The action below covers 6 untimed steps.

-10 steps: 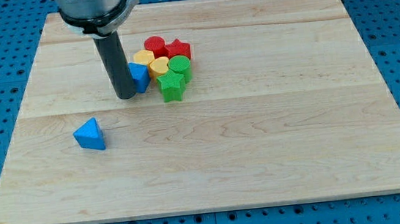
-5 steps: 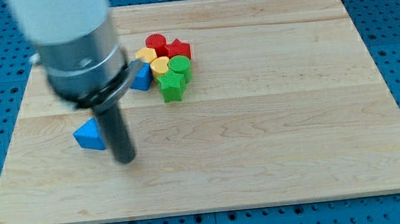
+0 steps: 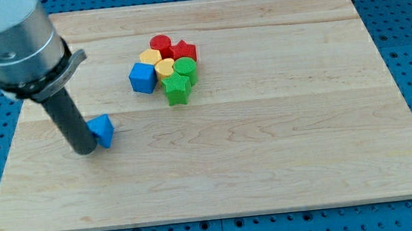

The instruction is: Slide blue triangle below to the blue cube

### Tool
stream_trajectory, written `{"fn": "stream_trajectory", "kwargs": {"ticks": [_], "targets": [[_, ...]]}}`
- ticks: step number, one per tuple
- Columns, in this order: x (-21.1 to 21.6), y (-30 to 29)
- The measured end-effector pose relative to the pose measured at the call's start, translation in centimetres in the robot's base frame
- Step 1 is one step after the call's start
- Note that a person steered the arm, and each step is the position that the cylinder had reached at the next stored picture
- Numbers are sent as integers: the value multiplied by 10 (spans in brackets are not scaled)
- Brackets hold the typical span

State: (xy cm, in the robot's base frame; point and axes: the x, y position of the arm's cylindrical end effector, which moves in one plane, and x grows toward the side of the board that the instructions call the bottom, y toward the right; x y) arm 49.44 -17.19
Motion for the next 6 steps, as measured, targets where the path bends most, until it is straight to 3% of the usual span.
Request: {"fn": "stream_trajectory", "kwargs": {"ticks": [4, 6], "targets": [[-58, 60], [-62, 73]]}}
